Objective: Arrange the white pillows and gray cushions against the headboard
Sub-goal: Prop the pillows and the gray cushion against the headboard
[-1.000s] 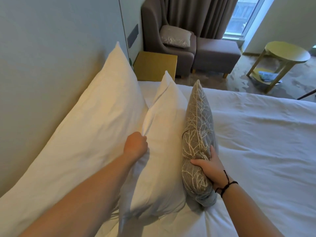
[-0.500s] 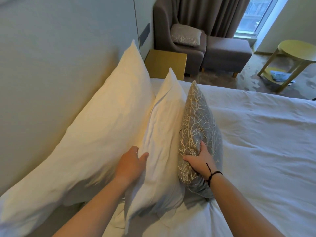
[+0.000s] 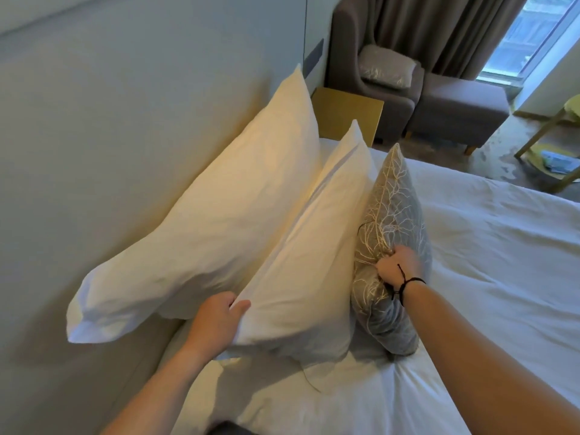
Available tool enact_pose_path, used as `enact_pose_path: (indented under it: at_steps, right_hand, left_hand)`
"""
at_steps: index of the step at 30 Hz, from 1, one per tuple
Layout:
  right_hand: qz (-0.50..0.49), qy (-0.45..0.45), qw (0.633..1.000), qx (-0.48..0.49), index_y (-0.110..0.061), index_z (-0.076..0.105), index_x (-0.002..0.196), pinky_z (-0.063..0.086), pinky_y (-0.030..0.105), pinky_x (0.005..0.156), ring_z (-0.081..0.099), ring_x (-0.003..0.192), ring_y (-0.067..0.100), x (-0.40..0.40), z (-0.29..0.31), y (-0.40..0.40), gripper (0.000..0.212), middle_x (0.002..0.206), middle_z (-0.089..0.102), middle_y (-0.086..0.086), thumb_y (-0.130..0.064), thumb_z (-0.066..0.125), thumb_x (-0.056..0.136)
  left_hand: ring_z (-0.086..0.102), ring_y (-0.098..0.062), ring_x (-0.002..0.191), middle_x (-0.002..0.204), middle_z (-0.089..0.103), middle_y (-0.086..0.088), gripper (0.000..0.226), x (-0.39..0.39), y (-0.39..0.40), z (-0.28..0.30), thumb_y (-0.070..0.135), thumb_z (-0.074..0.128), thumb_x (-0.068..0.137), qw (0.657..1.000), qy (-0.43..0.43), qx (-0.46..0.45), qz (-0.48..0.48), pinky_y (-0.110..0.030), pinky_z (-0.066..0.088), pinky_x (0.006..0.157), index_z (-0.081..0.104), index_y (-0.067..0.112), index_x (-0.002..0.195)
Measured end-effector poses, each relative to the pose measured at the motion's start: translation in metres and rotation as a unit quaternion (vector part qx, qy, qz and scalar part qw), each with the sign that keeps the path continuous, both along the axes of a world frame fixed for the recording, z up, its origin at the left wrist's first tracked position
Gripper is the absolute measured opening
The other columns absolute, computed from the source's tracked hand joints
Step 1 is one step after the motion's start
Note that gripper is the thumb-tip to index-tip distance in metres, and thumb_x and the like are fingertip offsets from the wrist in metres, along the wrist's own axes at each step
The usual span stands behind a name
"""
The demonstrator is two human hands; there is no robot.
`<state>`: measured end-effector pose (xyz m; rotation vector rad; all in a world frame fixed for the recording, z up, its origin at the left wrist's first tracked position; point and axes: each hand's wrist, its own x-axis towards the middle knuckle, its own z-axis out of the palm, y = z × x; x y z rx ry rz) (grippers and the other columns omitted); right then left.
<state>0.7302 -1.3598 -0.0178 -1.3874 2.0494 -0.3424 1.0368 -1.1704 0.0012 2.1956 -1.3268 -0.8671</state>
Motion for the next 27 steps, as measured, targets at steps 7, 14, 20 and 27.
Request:
enact_pose_path:
  at_steps: [7,14,20,27]
  right_hand:
    - [-0.048,-0.16,0.986,-0.024,-0.01,0.051,0.072,0.048,0.041,0.06,0.057,0.071,0.029,-0.007,0.007,0.004,0.023,0.072,0.051,0.013,0.004,0.068,0.069]
    - [-0.006,-0.137,0.99,-0.027,-0.02,0.056,0.076,0.056,0.041,0.07,0.065,0.074,0.024,-0.013,0.014,0.031,0.035,0.073,0.065,0.003,-0.042,0.081,0.065]
    - [0.004,-0.144,0.989,-0.029,-0.02,0.053,0.061,0.054,0.037,0.064,0.055,0.055,0.016,-0.023,0.022,0.015,0.059,0.054,0.056,-0.003,-0.079,0.059,0.066]
    - [-0.081,-0.176,0.981,-0.031,-0.028,0.045,0.137,0.047,0.037,0.082,0.055,0.102,0.016,-0.058,-0.01,-0.02,0.077,0.136,0.054,0.006,-0.077,0.05,0.078]
  left_hand:
    - [0.057,-0.024,0.069,0.067,0.057,0.003,0.039,0.007,0.01,-0.002,0.048,0.042,0.099,0.974,-0.206,0.042,-0.084,-0.035,0.034,0.053,0.043,0.02,0.07]
    - [0.063,-0.013,0.085,0.092,0.064,0.012,0.038,0.002,-0.013,-0.002,0.069,0.039,0.087,0.939,-0.294,0.027,-0.177,-0.032,0.046,0.061,0.052,0.036,0.099]
    - [0.065,-0.012,0.089,0.113,0.061,0.013,0.037,-0.04,-0.082,0.022,0.062,0.038,0.093,0.924,-0.281,-0.046,-0.256,-0.029,0.045,0.063,0.051,0.04,0.121]
    - [0.061,-0.02,0.1,0.134,0.046,0.002,0.036,-0.082,-0.21,0.017,0.048,0.046,0.096,0.934,-0.231,-0.05,-0.269,-0.039,0.055,0.085,0.049,0.033,0.128]
